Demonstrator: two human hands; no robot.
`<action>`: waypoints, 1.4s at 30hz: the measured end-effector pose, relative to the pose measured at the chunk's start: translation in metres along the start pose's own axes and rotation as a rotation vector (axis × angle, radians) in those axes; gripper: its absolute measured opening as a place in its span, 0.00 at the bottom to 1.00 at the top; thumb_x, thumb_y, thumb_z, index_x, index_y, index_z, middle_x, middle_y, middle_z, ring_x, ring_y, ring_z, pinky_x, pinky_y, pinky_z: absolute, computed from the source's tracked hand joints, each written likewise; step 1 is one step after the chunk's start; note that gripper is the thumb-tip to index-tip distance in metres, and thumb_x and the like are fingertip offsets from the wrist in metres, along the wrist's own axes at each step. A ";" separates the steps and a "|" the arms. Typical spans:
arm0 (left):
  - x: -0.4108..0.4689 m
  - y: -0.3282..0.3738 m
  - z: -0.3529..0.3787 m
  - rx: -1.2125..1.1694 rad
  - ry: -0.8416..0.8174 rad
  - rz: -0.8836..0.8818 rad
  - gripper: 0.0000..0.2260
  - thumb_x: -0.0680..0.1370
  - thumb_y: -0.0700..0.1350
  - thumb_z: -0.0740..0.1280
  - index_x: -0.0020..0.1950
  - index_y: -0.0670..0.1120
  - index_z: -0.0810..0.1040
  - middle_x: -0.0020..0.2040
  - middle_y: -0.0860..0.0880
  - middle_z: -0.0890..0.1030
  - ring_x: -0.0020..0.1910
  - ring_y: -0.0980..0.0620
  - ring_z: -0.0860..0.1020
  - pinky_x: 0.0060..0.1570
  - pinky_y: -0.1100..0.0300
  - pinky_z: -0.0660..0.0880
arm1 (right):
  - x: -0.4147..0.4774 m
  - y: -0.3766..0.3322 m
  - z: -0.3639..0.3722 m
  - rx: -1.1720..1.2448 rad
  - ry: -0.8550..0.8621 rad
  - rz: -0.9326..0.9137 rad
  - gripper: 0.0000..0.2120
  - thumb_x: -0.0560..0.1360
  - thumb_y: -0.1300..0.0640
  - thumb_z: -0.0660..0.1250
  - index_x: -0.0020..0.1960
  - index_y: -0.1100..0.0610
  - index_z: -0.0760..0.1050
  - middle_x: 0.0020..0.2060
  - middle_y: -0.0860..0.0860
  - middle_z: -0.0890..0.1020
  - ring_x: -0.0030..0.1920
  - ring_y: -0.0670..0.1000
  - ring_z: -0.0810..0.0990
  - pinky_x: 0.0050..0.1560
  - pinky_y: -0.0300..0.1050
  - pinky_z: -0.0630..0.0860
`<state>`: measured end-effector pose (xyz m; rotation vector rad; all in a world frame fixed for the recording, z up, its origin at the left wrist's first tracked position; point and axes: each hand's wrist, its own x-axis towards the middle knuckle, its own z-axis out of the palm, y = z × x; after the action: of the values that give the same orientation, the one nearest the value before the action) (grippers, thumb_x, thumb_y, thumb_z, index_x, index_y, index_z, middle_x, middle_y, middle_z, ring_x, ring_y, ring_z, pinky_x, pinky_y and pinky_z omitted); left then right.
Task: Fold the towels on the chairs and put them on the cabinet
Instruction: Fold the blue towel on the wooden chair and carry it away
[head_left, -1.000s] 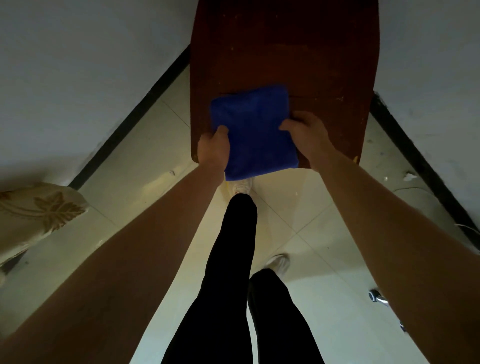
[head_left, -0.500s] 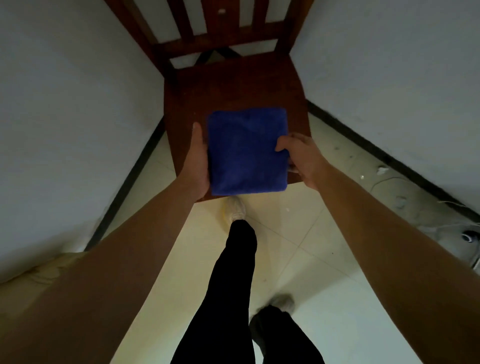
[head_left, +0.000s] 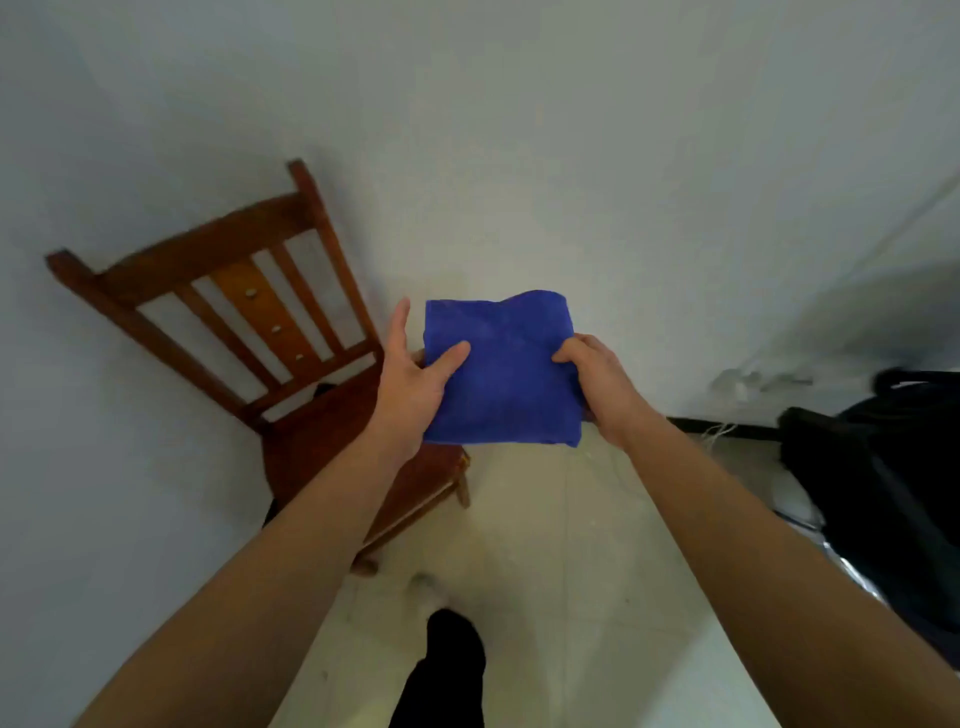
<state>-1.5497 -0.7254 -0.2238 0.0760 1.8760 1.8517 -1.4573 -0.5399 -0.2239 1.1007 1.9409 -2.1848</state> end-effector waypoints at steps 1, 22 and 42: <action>-0.025 0.019 0.028 0.023 -0.038 0.074 0.38 0.76 0.48 0.73 0.77 0.64 0.53 0.60 0.48 0.82 0.55 0.50 0.83 0.56 0.46 0.79 | -0.031 -0.012 -0.030 0.022 0.046 -0.062 0.19 0.69 0.51 0.65 0.60 0.52 0.75 0.57 0.50 0.81 0.53 0.51 0.81 0.53 0.51 0.79; -0.427 0.116 0.654 0.109 -0.894 0.653 0.17 0.81 0.41 0.64 0.66 0.57 0.76 0.64 0.57 0.78 0.62 0.59 0.77 0.65 0.54 0.74 | -0.528 0.015 -0.607 0.160 0.913 -0.695 0.24 0.77 0.65 0.62 0.67 0.43 0.77 0.63 0.39 0.78 0.61 0.37 0.75 0.64 0.36 0.71; -0.978 -0.119 1.180 0.187 -1.943 0.393 0.17 0.82 0.40 0.63 0.67 0.56 0.77 0.61 0.61 0.76 0.53 0.68 0.75 0.59 0.67 0.72 | -1.007 0.337 -1.000 0.414 1.817 -0.461 0.21 0.82 0.66 0.57 0.59 0.48 0.83 0.61 0.47 0.82 0.61 0.48 0.81 0.64 0.43 0.75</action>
<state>-0.2088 -0.0147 0.0201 1.6463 0.5121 0.7796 -0.0665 -0.1682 0.0146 3.9192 1.9440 -1.5063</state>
